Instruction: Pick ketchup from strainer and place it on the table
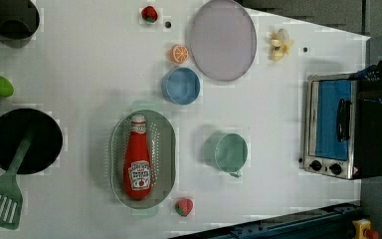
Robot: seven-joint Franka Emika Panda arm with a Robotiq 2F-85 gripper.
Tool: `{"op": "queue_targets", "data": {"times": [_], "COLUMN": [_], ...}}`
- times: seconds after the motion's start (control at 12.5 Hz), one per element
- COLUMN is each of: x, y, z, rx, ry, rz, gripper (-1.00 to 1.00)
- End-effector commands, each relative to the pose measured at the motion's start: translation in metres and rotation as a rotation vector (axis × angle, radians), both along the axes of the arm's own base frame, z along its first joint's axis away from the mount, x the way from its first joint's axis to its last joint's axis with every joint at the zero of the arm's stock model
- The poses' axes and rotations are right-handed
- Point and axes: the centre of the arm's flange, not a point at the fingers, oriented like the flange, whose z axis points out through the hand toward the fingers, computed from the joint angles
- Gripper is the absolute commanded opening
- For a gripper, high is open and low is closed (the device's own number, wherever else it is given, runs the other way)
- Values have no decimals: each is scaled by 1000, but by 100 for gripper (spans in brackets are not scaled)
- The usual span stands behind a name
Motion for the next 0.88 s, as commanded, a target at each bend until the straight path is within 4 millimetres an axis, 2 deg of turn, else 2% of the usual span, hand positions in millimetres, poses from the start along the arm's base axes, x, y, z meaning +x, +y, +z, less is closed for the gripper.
{"op": "queue_targets", "data": {"times": [0.08,0.24,0.4,0.64,0.88], "x": [-80,-78,-76,-79,-84], "y": [-28,-11,29,108,196], "z": [59,58,54,41,24], "rx": [35,34,25,4,-2], "ry": [-2,2,10,27,-14], "rz": [-59,-27,48,198,364], "gripper": [59,100,100,100,100]}}
